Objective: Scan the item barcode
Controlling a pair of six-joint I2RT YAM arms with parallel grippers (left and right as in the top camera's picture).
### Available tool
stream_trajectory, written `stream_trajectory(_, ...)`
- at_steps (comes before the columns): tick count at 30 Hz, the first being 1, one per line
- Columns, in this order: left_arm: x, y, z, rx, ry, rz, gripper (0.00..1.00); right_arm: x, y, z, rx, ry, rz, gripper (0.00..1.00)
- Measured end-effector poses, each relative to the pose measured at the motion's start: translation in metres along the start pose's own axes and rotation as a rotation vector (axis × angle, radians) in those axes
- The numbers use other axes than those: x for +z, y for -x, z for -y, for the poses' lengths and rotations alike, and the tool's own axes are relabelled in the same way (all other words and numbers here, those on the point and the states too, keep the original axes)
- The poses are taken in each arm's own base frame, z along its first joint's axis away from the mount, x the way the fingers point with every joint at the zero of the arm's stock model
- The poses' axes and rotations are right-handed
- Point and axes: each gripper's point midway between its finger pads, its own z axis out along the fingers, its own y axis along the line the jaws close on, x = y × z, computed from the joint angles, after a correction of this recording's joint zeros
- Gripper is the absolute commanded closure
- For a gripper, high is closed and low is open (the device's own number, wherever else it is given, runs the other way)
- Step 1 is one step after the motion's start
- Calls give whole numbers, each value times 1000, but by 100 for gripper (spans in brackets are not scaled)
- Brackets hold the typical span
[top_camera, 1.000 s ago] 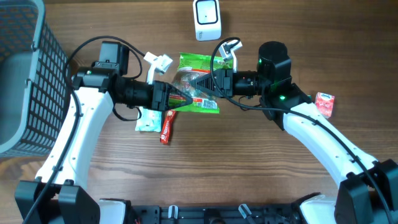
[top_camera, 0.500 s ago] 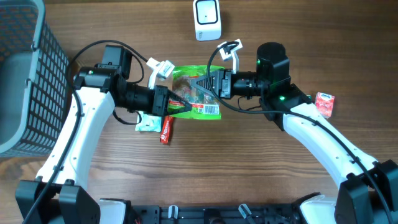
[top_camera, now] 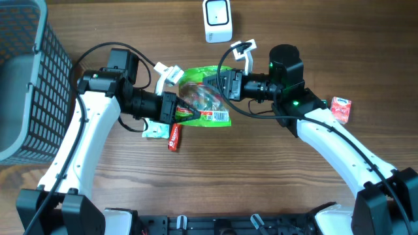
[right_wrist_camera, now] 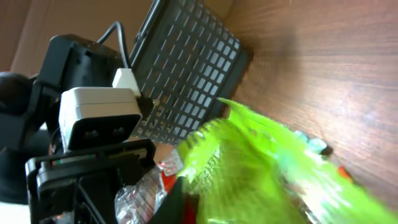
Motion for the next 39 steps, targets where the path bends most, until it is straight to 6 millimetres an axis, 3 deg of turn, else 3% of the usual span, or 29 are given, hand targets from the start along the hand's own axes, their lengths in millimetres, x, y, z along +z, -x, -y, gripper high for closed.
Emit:
stream_trajectory(6, 0, 0, -4, 6, 27, -5, 96, 0, -5, 7, -3, -31, -12, 96)
stream_trajectory(12, 1, 2, -28, 45, 169, -17, 96, 1, -9, 12, -33, -59, -19, 95)
stream_trajectory(16, 1, 19, -45, 67, 278, 26, 96, -4, -8, 14, -53, -102, -6, 95)
stream_trajectory(21, 1, 39, -47, 70, 308, 94, 94, -11, 0, 9, -98, -130, 29, 96)
stream_trajectory(25, 0, 38, -53, 17, 340, 101, 77, -11, -1, 9, -117, -132, 25, 95)
stream_trajectory(26, -2, 38, -56, 3, 358, 101, 57, -11, -1, 9, -121, -133, 25, 96)
stream_trajectory(28, -4, 37, -61, -7, 388, 103, 35, -12, -1, 10, -132, -138, 24, 95)
stream_trajectory(29, -8, 38, -67, -19, 419, 111, 29, -15, -1, 10, -132, -146, 19, 95)
stream_trajectory(33, -25, 41, -87, -53, 525, 143, 19, -24, -1, 9, -127, -237, -43, 96)
stream_trajectory(35, -32, 41, -96, -69, 570, 155, 18, -31, 12, 0, -184, -285, -48, 96)
stream_trajectory(37, -46, 43, -107, -101, 620, 186, 0, -41, 36, -22, -283, -322, -25, 96)
stream_trajectory(39, -62, 47, -118, -155, 663, 237, 0, -50, 49, -34, -332, -361, -12, 96)
